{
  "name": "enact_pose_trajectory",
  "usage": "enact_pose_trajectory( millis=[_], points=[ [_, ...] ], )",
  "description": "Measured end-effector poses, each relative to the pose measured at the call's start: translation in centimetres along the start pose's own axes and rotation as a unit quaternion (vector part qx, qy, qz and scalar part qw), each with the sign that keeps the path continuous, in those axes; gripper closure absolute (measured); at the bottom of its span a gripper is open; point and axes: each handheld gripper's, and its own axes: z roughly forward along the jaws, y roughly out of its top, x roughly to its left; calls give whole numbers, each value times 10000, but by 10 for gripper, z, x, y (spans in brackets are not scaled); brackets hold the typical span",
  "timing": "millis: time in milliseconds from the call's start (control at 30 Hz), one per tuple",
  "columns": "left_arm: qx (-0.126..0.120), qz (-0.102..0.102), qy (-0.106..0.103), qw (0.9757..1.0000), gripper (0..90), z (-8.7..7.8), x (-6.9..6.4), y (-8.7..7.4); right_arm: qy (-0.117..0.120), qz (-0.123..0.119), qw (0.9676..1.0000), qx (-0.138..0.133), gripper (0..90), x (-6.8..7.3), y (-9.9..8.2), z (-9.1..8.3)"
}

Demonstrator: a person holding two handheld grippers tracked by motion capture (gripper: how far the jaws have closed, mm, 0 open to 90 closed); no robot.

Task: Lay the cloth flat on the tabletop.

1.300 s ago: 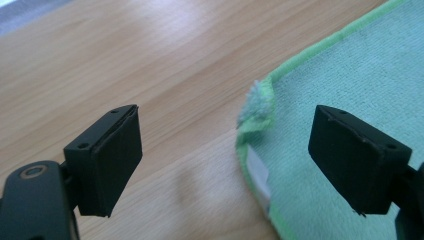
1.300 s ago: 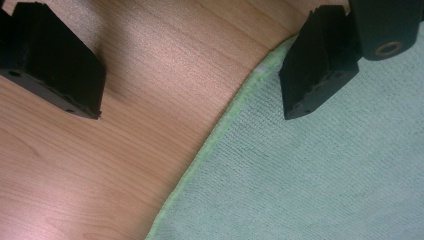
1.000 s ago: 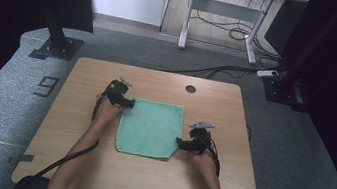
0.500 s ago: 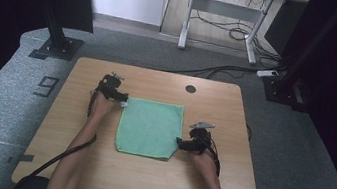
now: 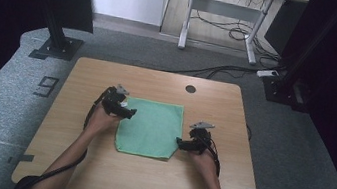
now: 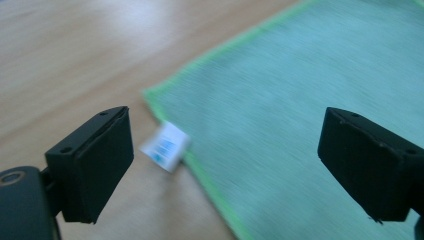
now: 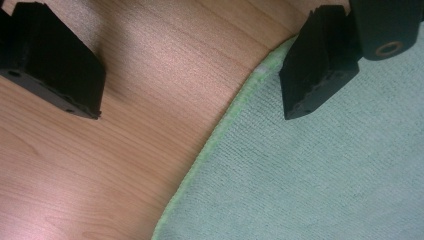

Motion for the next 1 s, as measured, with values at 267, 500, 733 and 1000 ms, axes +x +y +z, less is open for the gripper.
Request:
enact_pose_trajectory(
  millis=[267, 500, 733, 1000],
  points=[
    [114, 273, -319, 9991, 70, -23, -36, -35, 6, -7, 10000, -6, 109, 0, 0, 0],
    [408, 268, -310, 9983, 75, -33, -42, -69, 10, -6, 10000, -28, 109, 0, -1, 0],
    [667, 380, -83, 9970, 77, -50, -42, -90, 0, 1, 10000, -50, 108, 0, -1, 0],
    [344, 162, 32, 9993, 78, -63, -37, -96, -4, 12, 10000, -6, 111, 0, 0, 0]
  ],
)
